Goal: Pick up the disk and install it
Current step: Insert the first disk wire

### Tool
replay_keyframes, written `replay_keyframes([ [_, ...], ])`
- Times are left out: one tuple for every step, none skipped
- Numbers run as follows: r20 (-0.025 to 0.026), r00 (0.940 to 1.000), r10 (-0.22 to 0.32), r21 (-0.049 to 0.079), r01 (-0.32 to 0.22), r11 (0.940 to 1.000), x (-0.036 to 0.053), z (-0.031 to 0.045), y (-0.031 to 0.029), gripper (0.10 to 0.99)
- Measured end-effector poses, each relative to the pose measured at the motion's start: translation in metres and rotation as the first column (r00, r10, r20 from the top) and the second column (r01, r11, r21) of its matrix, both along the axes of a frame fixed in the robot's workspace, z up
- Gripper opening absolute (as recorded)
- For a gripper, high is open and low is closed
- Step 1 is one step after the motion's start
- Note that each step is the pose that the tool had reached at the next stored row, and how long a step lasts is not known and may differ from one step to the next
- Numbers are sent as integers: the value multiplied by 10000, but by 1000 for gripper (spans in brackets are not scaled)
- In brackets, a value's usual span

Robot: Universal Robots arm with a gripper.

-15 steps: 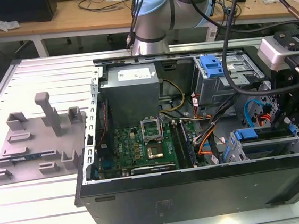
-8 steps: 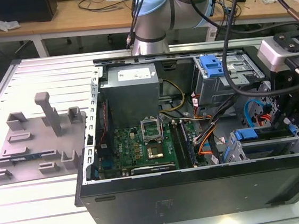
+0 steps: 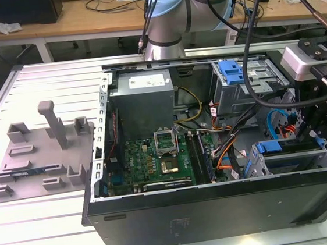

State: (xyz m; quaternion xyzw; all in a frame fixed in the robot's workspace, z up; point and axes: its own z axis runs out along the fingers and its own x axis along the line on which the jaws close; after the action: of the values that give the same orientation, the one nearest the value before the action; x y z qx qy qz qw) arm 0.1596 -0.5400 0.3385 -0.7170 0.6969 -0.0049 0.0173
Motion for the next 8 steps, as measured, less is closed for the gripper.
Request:
replay_keyframes([
  [0, 10000, 9, -3, -9, 10000, 0, -4, 0, 165],
  [1, 10000, 17, -5, -17, 10000, 0, -9, 0, 165],
  [0, 10000, 26, -4, -26, 10000, 0, -13, 0, 165],
  [0, 10000, 29, -3, -29, 10000, 0, -14, 0, 165],
  [-1, 10000, 30, 1, -30, 10000, 0, -16, 0, 165],
  [-1, 10000, 30, 7, -30, 10000, 0, -15, 0, 176],
  [0, 10000, 30, -2, -30, 10000, 0, -3, 0, 243],
  [0, 10000, 30, 1, -30, 10000, 0, 12, 2, 243],
])
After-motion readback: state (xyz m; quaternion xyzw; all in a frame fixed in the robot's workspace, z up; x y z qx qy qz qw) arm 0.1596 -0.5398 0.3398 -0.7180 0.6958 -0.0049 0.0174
